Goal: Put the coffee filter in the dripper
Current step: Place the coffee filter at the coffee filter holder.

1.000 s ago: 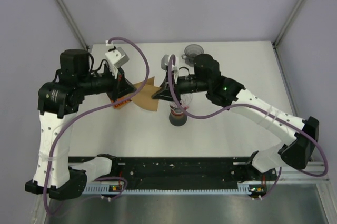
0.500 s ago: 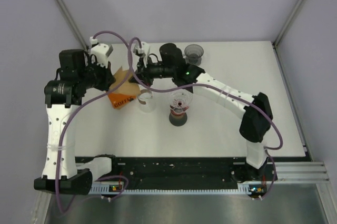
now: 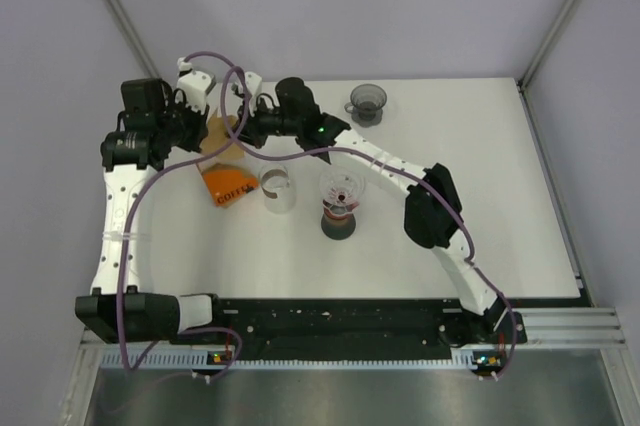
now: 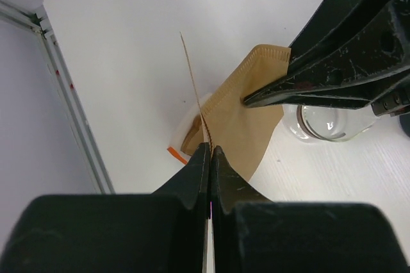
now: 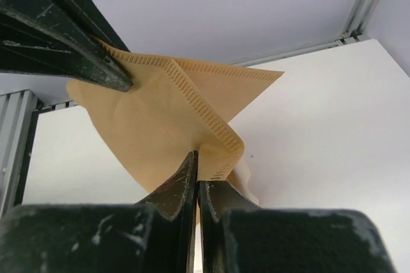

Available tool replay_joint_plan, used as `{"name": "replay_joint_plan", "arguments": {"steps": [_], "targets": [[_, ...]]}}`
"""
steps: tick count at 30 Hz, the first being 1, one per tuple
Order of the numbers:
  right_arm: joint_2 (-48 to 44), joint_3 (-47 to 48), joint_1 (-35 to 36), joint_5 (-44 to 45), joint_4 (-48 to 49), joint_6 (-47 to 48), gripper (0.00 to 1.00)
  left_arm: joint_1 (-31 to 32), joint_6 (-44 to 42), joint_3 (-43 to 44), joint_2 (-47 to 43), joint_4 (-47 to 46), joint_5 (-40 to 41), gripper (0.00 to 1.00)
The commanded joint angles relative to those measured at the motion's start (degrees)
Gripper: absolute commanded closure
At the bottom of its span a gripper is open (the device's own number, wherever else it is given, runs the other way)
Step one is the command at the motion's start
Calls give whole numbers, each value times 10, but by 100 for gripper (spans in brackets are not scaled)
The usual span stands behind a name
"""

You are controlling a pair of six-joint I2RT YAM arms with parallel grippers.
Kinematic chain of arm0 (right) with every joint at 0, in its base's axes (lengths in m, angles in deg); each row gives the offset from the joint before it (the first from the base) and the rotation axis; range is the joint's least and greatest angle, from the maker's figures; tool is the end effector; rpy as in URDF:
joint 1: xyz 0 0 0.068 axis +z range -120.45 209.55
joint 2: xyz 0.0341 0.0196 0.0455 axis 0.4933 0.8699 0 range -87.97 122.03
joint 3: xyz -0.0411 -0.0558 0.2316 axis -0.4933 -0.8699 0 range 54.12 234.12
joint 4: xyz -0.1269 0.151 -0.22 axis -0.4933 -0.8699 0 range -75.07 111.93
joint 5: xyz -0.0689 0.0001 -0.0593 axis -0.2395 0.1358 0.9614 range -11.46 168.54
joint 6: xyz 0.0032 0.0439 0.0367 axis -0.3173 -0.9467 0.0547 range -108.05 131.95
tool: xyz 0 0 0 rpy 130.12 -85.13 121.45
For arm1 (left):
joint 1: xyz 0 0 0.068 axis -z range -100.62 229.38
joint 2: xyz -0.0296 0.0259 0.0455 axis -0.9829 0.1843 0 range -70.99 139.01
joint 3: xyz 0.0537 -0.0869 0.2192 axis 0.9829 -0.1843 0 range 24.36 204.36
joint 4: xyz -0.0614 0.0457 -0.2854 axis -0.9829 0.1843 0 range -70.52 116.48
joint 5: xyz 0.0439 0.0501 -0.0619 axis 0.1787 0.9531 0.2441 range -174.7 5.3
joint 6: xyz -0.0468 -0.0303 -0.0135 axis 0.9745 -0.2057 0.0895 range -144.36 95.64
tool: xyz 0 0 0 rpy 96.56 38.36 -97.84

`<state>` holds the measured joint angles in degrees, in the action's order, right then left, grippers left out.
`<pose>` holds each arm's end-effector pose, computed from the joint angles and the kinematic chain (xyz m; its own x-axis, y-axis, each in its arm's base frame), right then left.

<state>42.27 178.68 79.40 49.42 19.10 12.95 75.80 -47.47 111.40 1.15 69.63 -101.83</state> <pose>0.3484 0.4434 0.3061 -0.0783 -0.1165 -0.9901 -0.9796 0.1935 0.0547 0.2973 0.0066 0.3993 -0.4590 0.3472 -0.8178 0.3920 0.9052 0.1642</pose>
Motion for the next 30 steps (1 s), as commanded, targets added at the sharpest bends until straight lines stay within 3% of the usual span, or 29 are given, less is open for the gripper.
{"name": "replay_joint_plan", "arguments": {"steps": [1, 9, 15, 30], "targets": [[34, 49, -5, 11, 17, 3, 100, -13, -45, 1, 27, -59, -14, 100], [78, 69, -16, 23, 23, -26, 100, -26, -59, -20, 81, -101, -17, 100], [83, 60, -20, 10, 14, -37, 100, -40, -78, -9, 103, -37, -72, 100], [91, 46, -19, -7, 20, -62, 100, -64, -117, -24, 143, 17, -88, 100]]}}
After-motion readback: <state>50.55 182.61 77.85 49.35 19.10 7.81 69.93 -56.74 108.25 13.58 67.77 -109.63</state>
